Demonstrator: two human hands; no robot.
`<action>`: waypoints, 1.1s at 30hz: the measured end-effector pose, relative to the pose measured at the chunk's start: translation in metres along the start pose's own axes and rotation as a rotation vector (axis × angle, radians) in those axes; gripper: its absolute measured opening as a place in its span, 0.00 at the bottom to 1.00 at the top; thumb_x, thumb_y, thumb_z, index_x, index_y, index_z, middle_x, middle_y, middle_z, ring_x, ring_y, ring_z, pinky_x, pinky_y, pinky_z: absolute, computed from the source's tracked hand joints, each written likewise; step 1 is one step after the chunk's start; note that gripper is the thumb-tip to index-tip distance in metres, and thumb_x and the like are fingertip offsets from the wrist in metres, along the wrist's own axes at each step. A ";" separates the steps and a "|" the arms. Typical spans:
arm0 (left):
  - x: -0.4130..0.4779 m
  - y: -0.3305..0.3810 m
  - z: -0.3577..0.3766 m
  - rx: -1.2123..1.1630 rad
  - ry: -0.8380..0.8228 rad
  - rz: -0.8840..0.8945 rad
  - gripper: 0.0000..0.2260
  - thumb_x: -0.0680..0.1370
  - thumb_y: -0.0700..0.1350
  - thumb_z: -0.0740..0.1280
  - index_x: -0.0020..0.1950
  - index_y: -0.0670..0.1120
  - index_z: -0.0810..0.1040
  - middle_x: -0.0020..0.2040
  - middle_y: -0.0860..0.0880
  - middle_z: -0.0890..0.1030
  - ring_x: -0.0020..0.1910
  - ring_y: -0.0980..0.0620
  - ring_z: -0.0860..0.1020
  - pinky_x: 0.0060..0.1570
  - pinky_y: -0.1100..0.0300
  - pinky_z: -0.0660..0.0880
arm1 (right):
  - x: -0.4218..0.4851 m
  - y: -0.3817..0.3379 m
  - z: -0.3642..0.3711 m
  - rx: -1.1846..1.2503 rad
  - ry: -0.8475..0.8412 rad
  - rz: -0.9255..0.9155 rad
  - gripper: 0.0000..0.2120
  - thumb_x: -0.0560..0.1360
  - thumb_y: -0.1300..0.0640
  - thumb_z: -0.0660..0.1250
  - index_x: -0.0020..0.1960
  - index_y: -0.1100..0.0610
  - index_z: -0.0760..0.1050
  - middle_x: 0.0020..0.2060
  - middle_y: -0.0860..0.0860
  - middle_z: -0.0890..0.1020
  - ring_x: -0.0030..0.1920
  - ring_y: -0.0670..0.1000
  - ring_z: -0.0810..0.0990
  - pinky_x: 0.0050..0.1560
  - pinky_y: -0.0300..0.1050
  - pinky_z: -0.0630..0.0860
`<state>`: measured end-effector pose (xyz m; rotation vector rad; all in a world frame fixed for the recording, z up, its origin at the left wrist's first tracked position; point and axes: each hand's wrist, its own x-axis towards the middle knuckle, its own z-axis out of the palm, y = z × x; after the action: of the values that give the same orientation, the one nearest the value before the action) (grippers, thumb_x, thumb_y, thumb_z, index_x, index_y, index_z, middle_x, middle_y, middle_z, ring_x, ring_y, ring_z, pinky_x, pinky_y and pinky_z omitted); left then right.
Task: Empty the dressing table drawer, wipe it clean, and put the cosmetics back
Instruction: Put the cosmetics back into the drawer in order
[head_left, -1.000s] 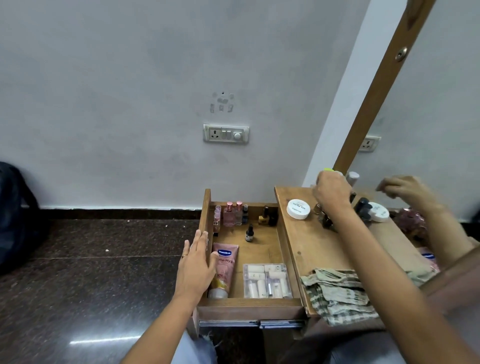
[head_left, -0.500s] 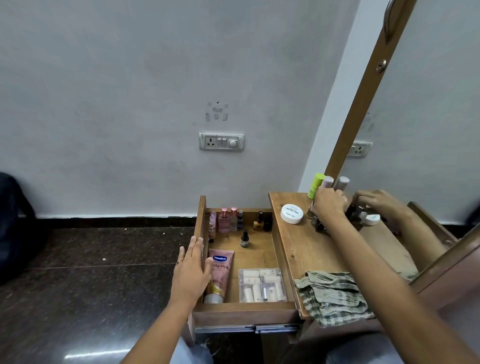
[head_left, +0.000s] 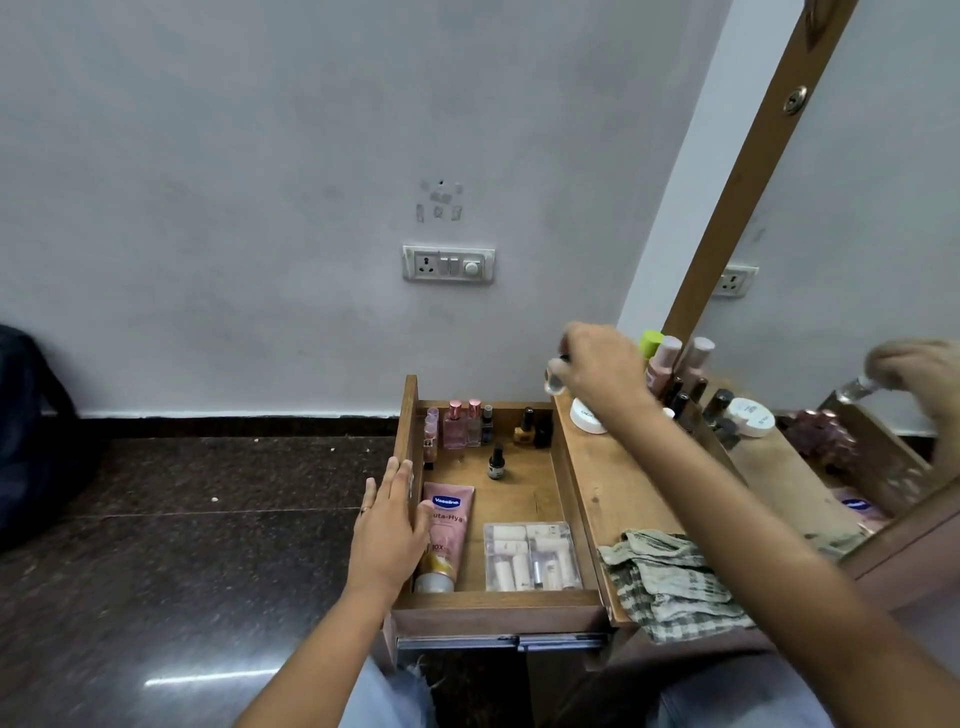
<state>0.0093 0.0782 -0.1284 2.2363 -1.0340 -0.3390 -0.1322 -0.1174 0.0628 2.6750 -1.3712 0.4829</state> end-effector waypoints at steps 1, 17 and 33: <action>0.000 0.000 0.000 0.009 0.000 0.003 0.28 0.81 0.56 0.59 0.79 0.53 0.54 0.79 0.56 0.52 0.78 0.47 0.49 0.72 0.47 0.59 | -0.004 -0.012 0.016 -0.026 -0.077 -0.016 0.08 0.73 0.58 0.66 0.51 0.60 0.75 0.48 0.58 0.81 0.50 0.60 0.80 0.41 0.46 0.70; 0.001 -0.002 -0.002 -0.033 -0.010 0.009 0.28 0.81 0.55 0.59 0.79 0.52 0.53 0.79 0.56 0.50 0.78 0.48 0.47 0.74 0.51 0.53 | 0.001 -0.028 0.172 -0.212 -0.339 0.094 0.24 0.79 0.63 0.59 0.71 0.69 0.56 0.64 0.67 0.69 0.56 0.57 0.81 0.51 0.43 0.78; 0.002 0.000 -0.002 -0.023 -0.010 -0.004 0.29 0.81 0.55 0.59 0.79 0.53 0.52 0.79 0.57 0.50 0.78 0.48 0.47 0.73 0.50 0.54 | 0.002 -0.025 0.175 -0.243 -0.320 0.117 0.19 0.78 0.63 0.61 0.66 0.66 0.60 0.59 0.61 0.70 0.51 0.52 0.81 0.44 0.40 0.77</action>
<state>0.0116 0.0779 -0.1271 2.2181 -1.0264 -0.3629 -0.0703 -0.1441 -0.1004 2.5583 -1.5557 -0.1080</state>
